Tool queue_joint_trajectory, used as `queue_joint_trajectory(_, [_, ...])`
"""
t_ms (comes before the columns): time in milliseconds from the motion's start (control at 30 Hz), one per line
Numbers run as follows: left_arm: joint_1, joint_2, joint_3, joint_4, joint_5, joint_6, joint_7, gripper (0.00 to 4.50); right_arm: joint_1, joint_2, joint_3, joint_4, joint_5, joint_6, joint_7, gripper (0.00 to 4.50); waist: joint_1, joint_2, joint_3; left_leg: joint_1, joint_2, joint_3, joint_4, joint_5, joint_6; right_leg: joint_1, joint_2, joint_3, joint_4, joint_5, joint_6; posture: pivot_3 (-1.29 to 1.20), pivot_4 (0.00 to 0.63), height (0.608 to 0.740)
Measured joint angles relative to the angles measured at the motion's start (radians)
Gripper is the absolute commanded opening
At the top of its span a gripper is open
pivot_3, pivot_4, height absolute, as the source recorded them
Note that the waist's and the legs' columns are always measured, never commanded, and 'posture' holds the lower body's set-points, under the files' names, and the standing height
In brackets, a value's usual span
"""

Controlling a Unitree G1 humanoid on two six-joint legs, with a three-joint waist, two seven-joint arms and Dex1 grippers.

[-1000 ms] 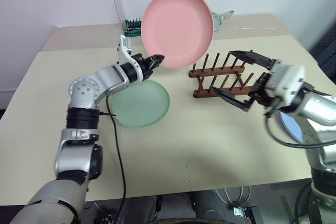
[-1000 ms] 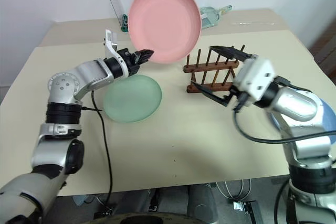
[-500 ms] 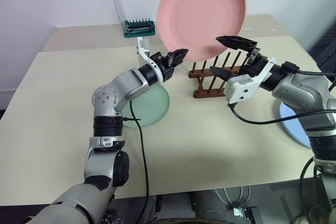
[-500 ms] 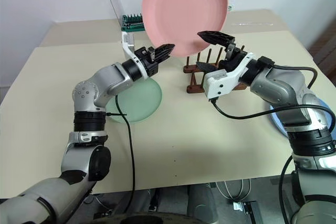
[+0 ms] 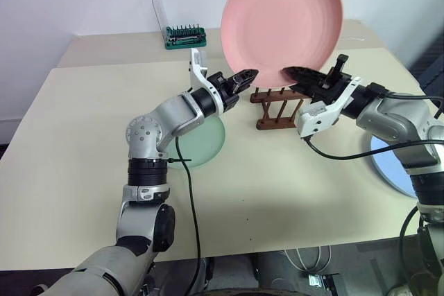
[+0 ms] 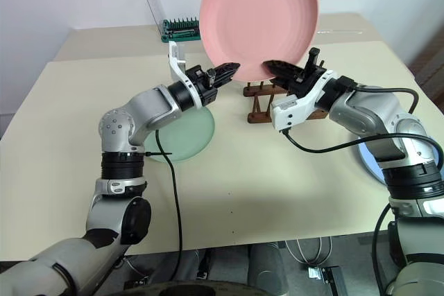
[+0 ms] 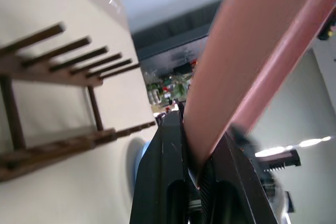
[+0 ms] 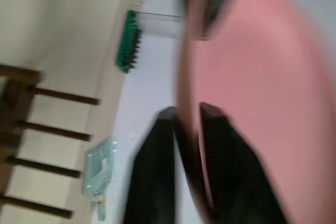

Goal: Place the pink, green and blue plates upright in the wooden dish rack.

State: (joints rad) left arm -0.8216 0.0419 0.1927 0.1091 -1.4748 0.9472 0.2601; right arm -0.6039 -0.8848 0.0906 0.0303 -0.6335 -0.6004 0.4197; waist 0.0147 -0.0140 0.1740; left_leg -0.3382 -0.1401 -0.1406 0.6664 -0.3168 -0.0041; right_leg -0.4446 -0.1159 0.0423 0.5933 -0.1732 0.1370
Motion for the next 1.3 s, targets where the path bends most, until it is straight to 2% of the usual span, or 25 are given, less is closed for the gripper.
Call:
queue_joint_trajectory(133, [-0.007,0.004,-0.039,-0.009,0.152,-0.075,-0.101,2.09,0.001,0.001,0.004,0.002,-0.003,0.004,-0.007,0.00,0.000,0.000,0.000,0.000,0.000,0.000,0.000,0.000,0.000,0.000,0.000,0.000,0.000,0.000,0.000,0.00,0.150,0.740])
queue_joint_trajectory(267, [-0.007,0.003,-0.035,0.007,0.188,-0.076,-0.166,4.25,0.001,-0.003,0.004,0.003,-0.003,0.002,-0.019,0.00,-0.001,0.000,0.000,0.000,0.000,0.000,0.000,0.000,0.000,0.000,0.000,0.000,0.000,0.000,0.000,0.00,0.150,0.740])
queue_joint_trajectory(300, [-0.007,0.003,-0.032,0.007,0.188,-0.070,-0.185,4.42,0.001,-0.005,0.004,0.003,-0.003,0.002,-0.021,0.00,-0.001,0.000,0.000,0.000,0.000,0.000,0.000,0.000,0.000,0.000,0.000,0.000,0.000,0.000,0.000,0.00,0.150,0.740])
queue_joint_trajectory(400, [-0.006,0.006,-0.011,0.004,0.160,-0.036,-0.245,4.42,0.000,-0.009,-0.001,0.022,-0.004,0.018,-0.037,0.00,-0.001,0.000,0.000,0.000,0.000,0.000,0.000,0.000,0.000,0.000,0.000,0.000,0.000,0.000,0.000,0.00,0.150,0.740])
queue_joint_trajectory(467, [-0.001,0.064,-0.033,-0.014,0.181,-0.010,-0.328,4.42,-0.008,0.000,-0.029,0.053,0.026,0.068,-0.048,0.00,-0.003,0.000,0.000,0.000,0.000,0.000,0.000,0.000,0.000,0.000,0.000,0.000,0.000,0.000,0.000,0.00,0.150,0.740])
queue_joint_trajectory(567, [-0.007,0.201,-0.100,0.018,0.339,-0.041,-0.473,4.42,-0.051,0.011,-0.090,0.077,0.114,0.149,-0.049,0.00,-0.008,0.000,0.000,0.000,0.001,0.001,-0.001,0.000,0.000,0.000,0.002,0.001,0.000,0.000,0.000,0.00,0.150,0.740])
queue_joint_trajectory(667, [-0.047,0.292,-0.108,0.126,0.468,-0.104,-0.621,4.42,-0.094,0.018,-0.140,0.077,0.228,0.212,-0.018,0.00,-0.006,0.000,0.000,0.000,0.002,0.000,-0.001,0.000,0.001,0.000,0.002,0.000,-0.002,0.000,-0.001,0.00,0.150,0.740])
queue_joint_trajectory(733, [-0.076,0.336,-0.125,0.161,0.547,-0.160,-0.720,4.42,-0.114,0.094,-0.198,0.074,0.403,0.312,0.024,0.00,-0.006,0.000,0.000,-0.001,0.003,0.000,-0.001,-0.001,0.001,0.001,0.002,0.000,-0.005,0.001,-0.001,0.00,0.150,0.740])
queue_joint_trajectory(833, [-0.085,0.391,-0.191,0.147,0.689,-0.308,-0.911,4.42,-0.161,0.196,-0.313,0.074,0.755,0.540,0.099,0.00,-0.003,0.001,0.000,-0.003,0.005,0.000,-0.002,-0.001,0.003,0.001,0.003,-0.001,-0.014,0.008,-0.002,0.00,0.150,0.740])
queue_joint_trajectory(900, [-0.048,0.393,-0.218,0.117,0.784,-0.495,-1.040,4.42,-0.193,0.200,-0.396,0.070,0.960,0.707,0.153,0.00,-0.001,0.001,0.000,-0.004,0.005,0.000,-0.002,-0.002,0.004,0.001,0.003,-0.001,-0.016,0.008,-0.002,0.00,0.150,0.740])
queue_joint_trajectory(967, [-0.014,0.408,-0.240,0.099,0.832,-0.577,-1.154,4.42,-0.200,0.193,-0.469,0.051,1.147,0.870,0.208,0.00,-0.003,0.001,0.000,-0.004,0.006,0.000,-0.003,-0.003,0.006,0.001,0.004,-0.002,-0.016,0.008,-0.002,0.00,0.150,0.740])
queue_joint_trajectory(1033, [-0.002,0.409,-0.238,0.089,0.829,-0.576,-1.224,4.42,-0.200,0.193,-0.530,0.067,1.294,1.009,0.227,0.00,-0.003,0.001,0.000,-0.004,0.007,0.001,-0.003,-0.003,0.006,0.001,0.004,-0.002,-0.016,0.008,-0.002,0.00,0.150,0.740])
queue_joint_trajectory(1200, [-0.002,0.408,-0.198,0.062,0.798,-0.530,-1.278,4.42,-0.175,0.161,-0.668,0.156,1.546,1.285,0.253,0.00,-0.003,0.002,0.000,-0.004,0.007,0.001,-0.003,-0.003,0.006,0.001,0.004,-0.002,-0.015,0.008,-0.002,0.00,0.150,0.740])
queue_joint_trajectory(1300, [-0.002,0.404,-0.196,0.062,0.794,-0.497,-1.284,4.42,-0.145,0.129,-0.695,0.166,1.635,1.402,0.284,0.00,-0.005,0.003,0.000,-0.004,0.008,0.002,-0.003,-0.003,0.006,0.001,0.005,-0.002,-0.015,0.008,-0.002,0.00,0.150,0.740])
